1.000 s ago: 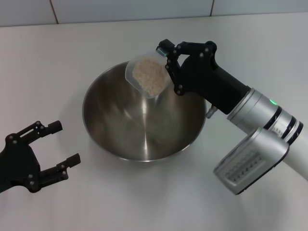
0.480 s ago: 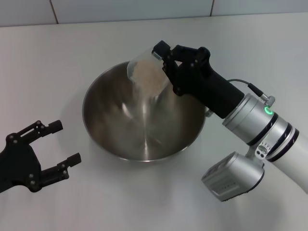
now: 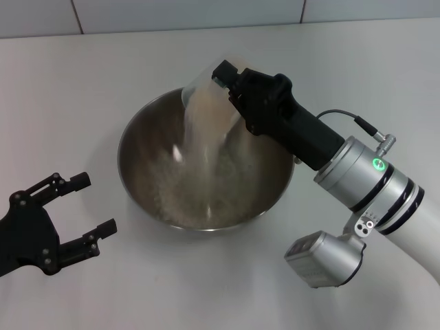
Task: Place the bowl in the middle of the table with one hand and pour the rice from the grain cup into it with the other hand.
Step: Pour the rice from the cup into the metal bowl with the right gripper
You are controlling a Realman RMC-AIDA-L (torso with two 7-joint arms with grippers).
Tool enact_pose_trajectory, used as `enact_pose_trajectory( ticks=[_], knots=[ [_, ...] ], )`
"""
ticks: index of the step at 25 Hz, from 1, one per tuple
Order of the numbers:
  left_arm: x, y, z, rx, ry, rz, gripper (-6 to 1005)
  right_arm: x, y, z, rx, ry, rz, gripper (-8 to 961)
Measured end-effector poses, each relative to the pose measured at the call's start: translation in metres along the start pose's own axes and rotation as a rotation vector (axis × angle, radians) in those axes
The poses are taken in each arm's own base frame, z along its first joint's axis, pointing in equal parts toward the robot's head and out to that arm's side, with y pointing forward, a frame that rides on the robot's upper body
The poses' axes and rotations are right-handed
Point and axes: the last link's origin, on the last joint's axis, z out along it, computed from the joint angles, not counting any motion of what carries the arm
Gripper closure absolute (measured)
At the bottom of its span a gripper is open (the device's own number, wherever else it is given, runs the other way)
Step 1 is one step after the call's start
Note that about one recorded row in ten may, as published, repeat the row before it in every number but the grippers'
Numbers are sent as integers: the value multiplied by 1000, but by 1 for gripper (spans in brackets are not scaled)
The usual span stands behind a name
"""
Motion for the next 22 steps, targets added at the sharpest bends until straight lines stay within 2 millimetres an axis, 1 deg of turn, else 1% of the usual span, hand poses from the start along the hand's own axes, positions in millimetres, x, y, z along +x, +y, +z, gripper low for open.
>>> enact_pose_trajectory(
  ticks=[9,22],
  knots=[
    [-1,1,-1,-1,-4,-3,187,-7,0,2,2,-32,-163,915],
    [-1,2,-1,0,-4,-4,186,-12,0,2,11,-59,-336,913]
  ],
)
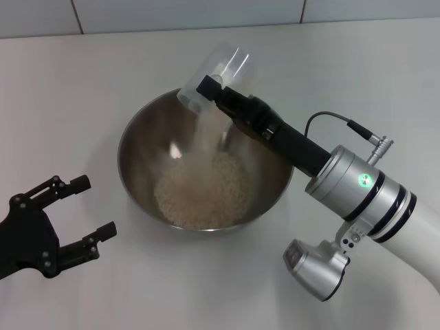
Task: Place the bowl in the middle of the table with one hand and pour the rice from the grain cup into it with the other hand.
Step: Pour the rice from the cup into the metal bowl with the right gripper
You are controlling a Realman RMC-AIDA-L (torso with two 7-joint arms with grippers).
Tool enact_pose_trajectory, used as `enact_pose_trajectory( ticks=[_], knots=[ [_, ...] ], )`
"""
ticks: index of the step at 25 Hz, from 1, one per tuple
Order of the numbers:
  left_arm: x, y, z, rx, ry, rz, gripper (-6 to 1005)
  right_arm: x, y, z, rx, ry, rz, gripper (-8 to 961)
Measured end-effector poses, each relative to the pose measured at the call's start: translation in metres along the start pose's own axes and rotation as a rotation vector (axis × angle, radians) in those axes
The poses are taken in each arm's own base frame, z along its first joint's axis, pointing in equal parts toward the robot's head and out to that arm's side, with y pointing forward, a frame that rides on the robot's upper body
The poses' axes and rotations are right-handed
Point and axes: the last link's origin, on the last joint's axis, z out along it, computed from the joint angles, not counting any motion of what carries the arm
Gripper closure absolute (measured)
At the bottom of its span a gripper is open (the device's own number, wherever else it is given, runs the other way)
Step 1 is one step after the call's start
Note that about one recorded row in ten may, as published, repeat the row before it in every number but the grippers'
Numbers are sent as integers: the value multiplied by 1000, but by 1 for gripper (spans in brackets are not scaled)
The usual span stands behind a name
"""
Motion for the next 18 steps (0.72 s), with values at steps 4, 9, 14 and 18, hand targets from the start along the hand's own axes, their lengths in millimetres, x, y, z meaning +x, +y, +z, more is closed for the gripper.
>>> enact_pose_trajectory(
  ticks=[4,9,14,18],
  knots=[
    [0,1,-1,0,1,-1,186,-1,0,0,2,-6,-52,912],
    [0,1,-1,-2,4,-2,186,-1,0,0,4,-9,-90,911],
    [0,1,-1,-2,5,-2,186,-2,-1,0,4,-14,-103,910],
    [0,1,-1,-1,6,-2,186,-2,-1,0,4,-14,-106,909]
  ],
)
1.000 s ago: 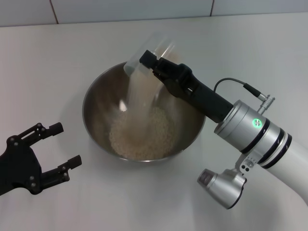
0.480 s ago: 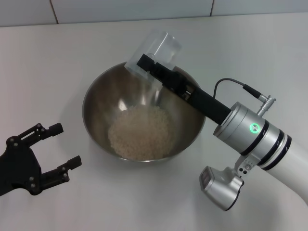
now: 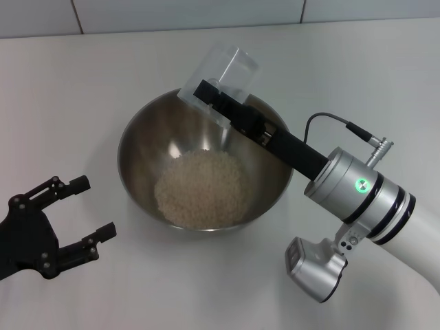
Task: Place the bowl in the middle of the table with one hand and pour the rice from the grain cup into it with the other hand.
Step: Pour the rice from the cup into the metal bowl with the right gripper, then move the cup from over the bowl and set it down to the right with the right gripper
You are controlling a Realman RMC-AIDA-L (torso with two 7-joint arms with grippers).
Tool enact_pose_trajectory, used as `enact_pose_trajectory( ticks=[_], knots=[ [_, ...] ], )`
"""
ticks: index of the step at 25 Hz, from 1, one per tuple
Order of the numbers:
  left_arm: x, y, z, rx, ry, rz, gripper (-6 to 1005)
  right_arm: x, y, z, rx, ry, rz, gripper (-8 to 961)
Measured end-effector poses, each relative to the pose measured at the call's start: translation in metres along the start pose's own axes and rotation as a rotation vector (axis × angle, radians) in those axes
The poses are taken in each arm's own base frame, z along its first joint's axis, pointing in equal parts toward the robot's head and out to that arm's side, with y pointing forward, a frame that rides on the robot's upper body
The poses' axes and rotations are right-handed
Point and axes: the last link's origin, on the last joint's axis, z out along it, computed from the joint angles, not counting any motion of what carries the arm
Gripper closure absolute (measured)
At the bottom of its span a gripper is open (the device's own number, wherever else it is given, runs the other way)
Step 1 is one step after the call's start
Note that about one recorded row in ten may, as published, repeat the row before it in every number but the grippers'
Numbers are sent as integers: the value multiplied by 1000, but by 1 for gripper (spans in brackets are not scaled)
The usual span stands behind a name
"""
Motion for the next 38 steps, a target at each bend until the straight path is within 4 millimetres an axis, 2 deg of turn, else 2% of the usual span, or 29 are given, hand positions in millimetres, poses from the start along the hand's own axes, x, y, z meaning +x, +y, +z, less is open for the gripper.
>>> enact_pose_trajectory(
  ticks=[13,18,23,24,25,28,29,30,33,34,35,38],
  knots=[
    [0,0,0,-2,-1,1,186,0,0,0,-1,0,-11,907],
    [0,0,0,-2,-1,1,186,0,-1,1,4,6,73,906],
    [0,0,0,-1,-1,1,186,2,-4,0,20,36,328,905],
    [0,0,0,-1,-1,1,186,4,-6,-1,38,57,457,905],
    [0,0,0,-1,-1,1,186,4,-6,-1,38,57,457,905],
    [0,0,0,-1,0,1,186,10,-10,-3,83,97,682,904],
    [0,0,0,-1,-1,1,186,16,-13,-6,129,126,845,904],
    [0,0,0,-1,-1,1,186,16,-13,-6,129,126,845,904],
    [0,0,0,-1,0,1,186,30,-15,-14,213,183,1099,903],
    [0,0,0,-1,0,1,186,41,-14,-20,266,226,1223,903],
    [0,0,0,-1,0,1,186,41,-14,-20,266,226,1223,903],
    [0,0,0,-1,-1,1,186,59,-10,-32,357,307,1396,902]
  ],
)
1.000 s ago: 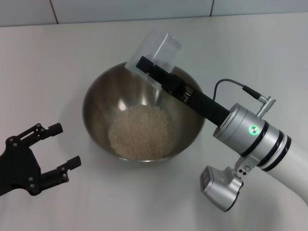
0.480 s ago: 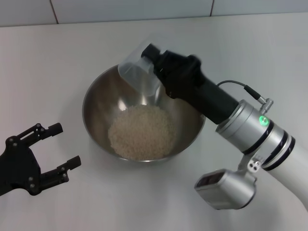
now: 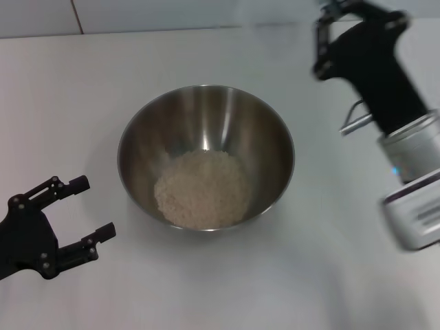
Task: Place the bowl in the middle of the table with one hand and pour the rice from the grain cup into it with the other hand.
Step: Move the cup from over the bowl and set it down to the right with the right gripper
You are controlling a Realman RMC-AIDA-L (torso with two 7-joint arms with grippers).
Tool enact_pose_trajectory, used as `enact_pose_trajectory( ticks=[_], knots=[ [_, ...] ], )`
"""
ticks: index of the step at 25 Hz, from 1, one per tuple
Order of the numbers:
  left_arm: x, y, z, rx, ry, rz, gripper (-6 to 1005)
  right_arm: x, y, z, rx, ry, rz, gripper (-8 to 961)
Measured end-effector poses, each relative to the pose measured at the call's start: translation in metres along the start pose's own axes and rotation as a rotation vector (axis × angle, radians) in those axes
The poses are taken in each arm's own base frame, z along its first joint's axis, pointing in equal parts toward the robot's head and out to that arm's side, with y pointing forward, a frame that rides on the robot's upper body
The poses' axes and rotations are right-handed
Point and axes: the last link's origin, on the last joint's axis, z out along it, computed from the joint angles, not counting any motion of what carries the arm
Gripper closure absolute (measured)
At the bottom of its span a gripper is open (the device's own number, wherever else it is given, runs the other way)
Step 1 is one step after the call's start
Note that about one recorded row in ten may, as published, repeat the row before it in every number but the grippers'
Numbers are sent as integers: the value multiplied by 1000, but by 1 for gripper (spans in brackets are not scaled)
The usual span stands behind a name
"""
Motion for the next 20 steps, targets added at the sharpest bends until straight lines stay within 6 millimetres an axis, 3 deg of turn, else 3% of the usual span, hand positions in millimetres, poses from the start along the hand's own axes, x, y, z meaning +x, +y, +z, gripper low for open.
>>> enact_pose_trajectory(
  ticks=[1,9,20],
  knots=[
    [0,0,0,0,0,0,186,4,-10,-3,50,22,82,902],
    [0,0,0,-5,1,0,186,32,-34,-19,191,177,287,901],
    [1,1,-1,-9,3,1,186,69,-31,-31,172,429,361,899]
  ],
)
